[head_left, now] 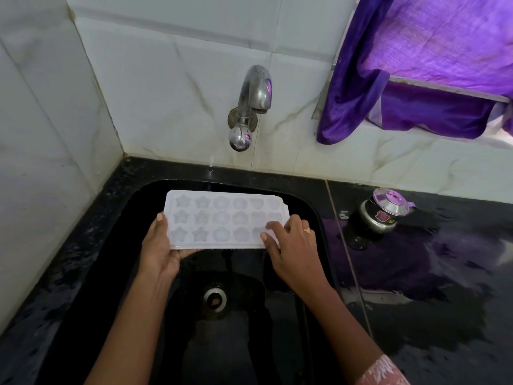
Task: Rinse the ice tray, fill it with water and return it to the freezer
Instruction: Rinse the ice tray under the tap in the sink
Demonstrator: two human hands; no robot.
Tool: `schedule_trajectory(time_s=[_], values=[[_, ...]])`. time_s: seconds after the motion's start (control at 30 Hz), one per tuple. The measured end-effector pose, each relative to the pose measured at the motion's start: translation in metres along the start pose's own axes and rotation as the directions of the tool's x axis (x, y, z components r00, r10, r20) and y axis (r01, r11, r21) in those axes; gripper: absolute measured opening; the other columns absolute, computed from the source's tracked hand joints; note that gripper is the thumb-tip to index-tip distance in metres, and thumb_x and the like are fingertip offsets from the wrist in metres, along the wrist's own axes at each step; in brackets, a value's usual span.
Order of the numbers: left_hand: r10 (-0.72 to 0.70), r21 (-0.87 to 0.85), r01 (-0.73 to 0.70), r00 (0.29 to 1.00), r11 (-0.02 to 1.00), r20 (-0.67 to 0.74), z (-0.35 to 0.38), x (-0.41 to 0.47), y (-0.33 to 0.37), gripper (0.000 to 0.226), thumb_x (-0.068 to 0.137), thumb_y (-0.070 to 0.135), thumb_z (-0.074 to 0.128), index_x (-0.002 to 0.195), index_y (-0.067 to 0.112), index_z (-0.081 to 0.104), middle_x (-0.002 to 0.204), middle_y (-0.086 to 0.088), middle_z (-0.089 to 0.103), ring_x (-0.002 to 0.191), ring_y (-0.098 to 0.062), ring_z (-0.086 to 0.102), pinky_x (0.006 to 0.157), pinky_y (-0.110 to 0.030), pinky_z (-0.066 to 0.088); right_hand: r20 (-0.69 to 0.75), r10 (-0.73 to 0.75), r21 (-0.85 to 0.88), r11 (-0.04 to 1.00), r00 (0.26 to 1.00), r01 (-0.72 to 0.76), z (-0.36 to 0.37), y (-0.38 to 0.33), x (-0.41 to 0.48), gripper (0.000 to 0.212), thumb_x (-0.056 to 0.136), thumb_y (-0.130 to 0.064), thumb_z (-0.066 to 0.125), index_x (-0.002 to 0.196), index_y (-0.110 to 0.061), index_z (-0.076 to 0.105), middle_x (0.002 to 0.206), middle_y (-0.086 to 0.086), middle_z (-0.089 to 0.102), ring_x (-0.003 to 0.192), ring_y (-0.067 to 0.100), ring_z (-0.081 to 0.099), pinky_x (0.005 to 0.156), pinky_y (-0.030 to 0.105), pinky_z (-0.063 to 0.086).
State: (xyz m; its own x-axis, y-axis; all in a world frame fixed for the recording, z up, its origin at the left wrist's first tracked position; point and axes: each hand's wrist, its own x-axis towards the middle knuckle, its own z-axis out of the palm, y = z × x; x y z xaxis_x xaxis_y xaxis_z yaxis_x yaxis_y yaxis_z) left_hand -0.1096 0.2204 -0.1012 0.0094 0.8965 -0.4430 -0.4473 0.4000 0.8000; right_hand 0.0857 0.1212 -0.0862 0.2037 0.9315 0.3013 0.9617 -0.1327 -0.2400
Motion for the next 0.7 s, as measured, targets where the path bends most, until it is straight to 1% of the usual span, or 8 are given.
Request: schedule_trajectory(time_s=[0.07, 0.17, 0.3, 0.4, 0.5, 0.6, 0.7], values=[[-0.006, -0.014, 0.006, 1.000, 1.000, 0.001, 0.0001, 0.0001, -0.0001, 0.042, 0.099, 0.040, 0.033, 0.131, 0.017, 0.047, 0.113, -0.006, 0.062, 0.093, -0.024, 0.063, 0.058, -0.044, 0.052, 0.070, -0.056, 0.021, 0.998, 0.996, 0.054, -0.0005, -0.0062, -0.0006, 0.052, 0.089, -0.048, 0.022, 0.113, -0.021, 0.059, 0.094, 0.003, 0.045, 0.085, 0.015, 0.039, 0.074, 0.029, 0.029], [-0.013, -0.024, 0.013, 1.000, 1.000, 0.011, 0.0003, -0.0008, -0.0002, 0.039, 0.099, 0.039, 0.033, 0.128, 0.018, 0.048, 0.105, -0.003, 0.064, 0.090, -0.022, 0.064, 0.053, -0.041, 0.057, 0.124, -0.070, 0.006, 0.998, 0.990, 0.070, 0.0040, -0.0088, -0.0015, 0.057, 0.088, -0.051, 0.020, 0.118, -0.021, 0.057, 0.096, 0.006, 0.046, 0.089, 0.021, 0.044, 0.075, 0.030, 0.028], [-0.004, -0.035, 0.004, 1.000, 0.999, -0.004, -0.0005, -0.0016, -0.0003, 0.037, 0.099, 0.039, 0.034, 0.126, 0.019, 0.050, 0.101, -0.002, 0.065, 0.087, -0.021, 0.064, 0.050, -0.040, 0.057, 0.166, -0.062, 0.052, 0.997, 0.984, 0.054, 0.0068, -0.0059, -0.0013, 0.063, 0.084, -0.056, 0.016, 0.120, -0.025, 0.056, 0.097, 0.002, 0.040, 0.090, 0.015, 0.035, 0.078, 0.030, 0.025], [0.001, -0.032, -0.002, 1.000, 0.999, -0.009, -0.0023, -0.0013, -0.0019, 0.036, 0.099, 0.040, 0.034, 0.124, 0.020, 0.050, 0.101, -0.001, 0.065, 0.089, -0.021, 0.064, 0.051, -0.040, 0.057, 0.184, -0.069, 0.051, 0.997, 0.980, 0.061, 0.0065, -0.0012, -0.0003, 0.061, 0.083, -0.058, 0.014, 0.114, -0.027, 0.058, 0.095, -0.002, 0.034, 0.090, 0.014, 0.032, 0.078, 0.029, 0.024], [-0.004, -0.042, 0.004, 1.000, 0.999, -0.013, -0.0027, -0.0014, -0.0032, 0.038, 0.099, 0.039, 0.034, 0.127, 0.019, 0.049, 0.103, -0.002, 0.064, 0.089, -0.022, 0.063, 0.056, -0.044, 0.053, 0.153, -0.059, 0.025, 0.998, 0.986, 0.056, 0.0072, 0.0010, 0.0012, 0.058, 0.084, -0.057, 0.017, 0.107, -0.024, 0.059, 0.093, -0.002, 0.035, 0.087, 0.013, 0.030, 0.076, 0.029, 0.025], [-0.005, -0.034, 0.005, 1.000, 0.999, -0.002, -0.0014, -0.0027, -0.0028, 0.038, 0.099, 0.040, 0.034, 0.126, 0.019, 0.050, 0.104, -0.003, 0.065, 0.088, -0.021, 0.064, 0.053, -0.043, 0.056, 0.143, -0.038, 0.017, 0.999, 0.989, 0.036, 0.0065, 0.0000, 0.0032, 0.059, 0.085, -0.057, 0.017, 0.111, -0.025, 0.058, 0.099, 0.003, 0.043, 0.089, 0.013, 0.031, 0.077, 0.029, 0.025], [0.002, -0.039, -0.002, 1.000, 0.999, -0.006, -0.0010, -0.0042, -0.0023, 0.036, 0.099, 0.039, 0.034, 0.124, 0.019, 0.050, 0.100, 0.000, 0.065, 0.086, -0.020, 0.064, 0.050, -0.040, 0.056, 0.172, -0.038, 0.030, 0.999, 0.984, 0.034, 0.0059, -0.0027, 0.0047, 0.064, 0.083, -0.060, 0.012, 0.118, -0.029, 0.055, 0.102, 0.001, 0.042, 0.095, 0.015, 0.037, 0.080, 0.028, 0.024]])
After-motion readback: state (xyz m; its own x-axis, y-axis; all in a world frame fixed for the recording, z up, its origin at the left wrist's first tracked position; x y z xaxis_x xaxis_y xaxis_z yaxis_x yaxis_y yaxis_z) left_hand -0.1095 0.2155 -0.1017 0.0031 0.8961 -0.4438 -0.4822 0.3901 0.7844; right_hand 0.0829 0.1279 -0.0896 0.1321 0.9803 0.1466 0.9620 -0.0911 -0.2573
